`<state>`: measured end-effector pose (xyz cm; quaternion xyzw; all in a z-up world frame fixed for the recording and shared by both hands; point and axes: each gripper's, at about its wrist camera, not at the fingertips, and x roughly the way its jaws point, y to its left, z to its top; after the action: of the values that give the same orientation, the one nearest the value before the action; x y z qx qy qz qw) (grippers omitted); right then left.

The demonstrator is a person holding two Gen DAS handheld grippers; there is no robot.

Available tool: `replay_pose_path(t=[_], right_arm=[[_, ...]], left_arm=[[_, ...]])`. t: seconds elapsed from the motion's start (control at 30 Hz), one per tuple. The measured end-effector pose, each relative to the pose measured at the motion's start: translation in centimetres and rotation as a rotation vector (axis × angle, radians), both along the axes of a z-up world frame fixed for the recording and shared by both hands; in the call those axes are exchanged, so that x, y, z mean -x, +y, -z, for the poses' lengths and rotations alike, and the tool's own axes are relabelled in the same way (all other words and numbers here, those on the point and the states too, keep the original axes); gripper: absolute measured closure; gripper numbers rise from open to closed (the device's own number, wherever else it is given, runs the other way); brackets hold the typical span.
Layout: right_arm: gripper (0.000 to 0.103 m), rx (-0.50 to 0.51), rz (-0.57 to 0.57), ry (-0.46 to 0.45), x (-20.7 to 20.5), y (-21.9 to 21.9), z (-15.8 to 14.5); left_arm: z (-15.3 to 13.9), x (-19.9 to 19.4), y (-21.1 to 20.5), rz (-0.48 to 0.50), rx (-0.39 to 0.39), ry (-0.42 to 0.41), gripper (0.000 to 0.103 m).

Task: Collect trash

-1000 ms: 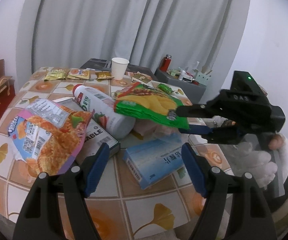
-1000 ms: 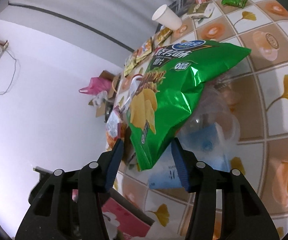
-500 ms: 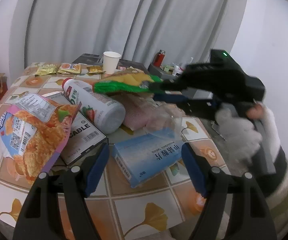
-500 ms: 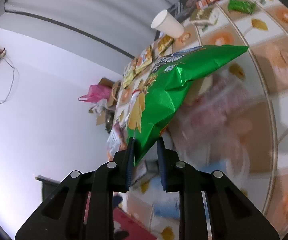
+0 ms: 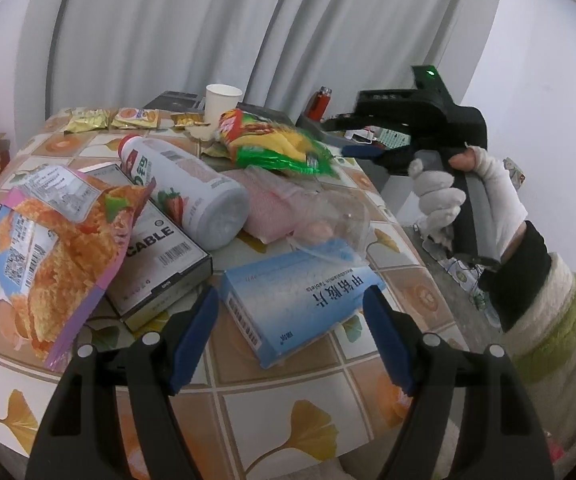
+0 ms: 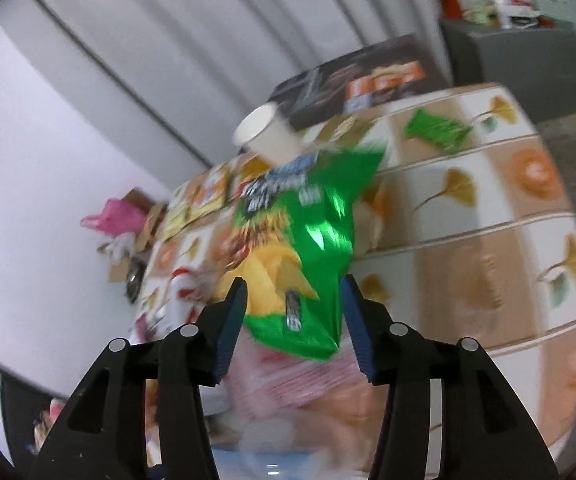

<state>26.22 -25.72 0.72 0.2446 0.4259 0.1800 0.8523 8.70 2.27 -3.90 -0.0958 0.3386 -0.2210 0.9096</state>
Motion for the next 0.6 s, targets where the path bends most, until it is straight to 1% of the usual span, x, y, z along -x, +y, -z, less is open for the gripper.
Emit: replay_pose_path(t=[0.1, 0.13, 0.2, 0.27, 0.3, 0.37, 0.47, 0.5, 0.53, 0.6], right_arm=[[0.053, -0.030, 0.063, 0.001, 0.6, -2.9, 0.2], [0.051, -0.037, 0.069, -0.004, 0.9, -3.3, 0.1], [0.046, -0.056, 0.052, -0.031, 2.0, -3.9, 0.1], [0.038, -0.070, -0.001, -0.078, 3.4, -3.5, 0.0], [0.036, -0.067, -0.028, -0.099, 4.3, -3.3, -0.1], [0.024, -0.041, -0.099, -0.154, 6.5, -2.3, -0.3], [0.013, -0.001, -0.199, -0.217, 8.9, -0.2, -0.4], [0.013, 0.019, -0.221, -0.225, 9.3, 0.5, -0.2], [0.012, 0.063, -0.240, -0.232, 9.5, 1.5, 0.0], [0.012, 0.119, -0.263, -0.221, 9.4, 2.9, 0.6]], left_arm=[[0.0, -0.4, -0.1, -0.001, 0.004, -0.004, 0.031], [0.0, -0.5, -0.2, 0.000, 0.005, -0.005, 0.031], [-0.2, -0.7, -0.2, -0.001, 0.006, -0.008, 0.031], [-0.4, -1.0, -0.3, -0.001, 0.006, -0.013, 0.031], [-0.4, -1.2, -0.4, 0.000, 0.004, -0.013, 0.031], [-0.3, -1.3, -0.6, 0.005, -0.002, -0.011, 0.031], [0.0, -1.7, -1.0, 0.012, -0.019, 0.001, 0.031], [0.1, -1.8, -1.1, 0.014, -0.023, 0.004, 0.031], [0.1, -1.8, -1.2, 0.015, -0.026, 0.006, 0.031], [0.1, -1.8, -1.4, 0.014, -0.031, 0.005, 0.031]])
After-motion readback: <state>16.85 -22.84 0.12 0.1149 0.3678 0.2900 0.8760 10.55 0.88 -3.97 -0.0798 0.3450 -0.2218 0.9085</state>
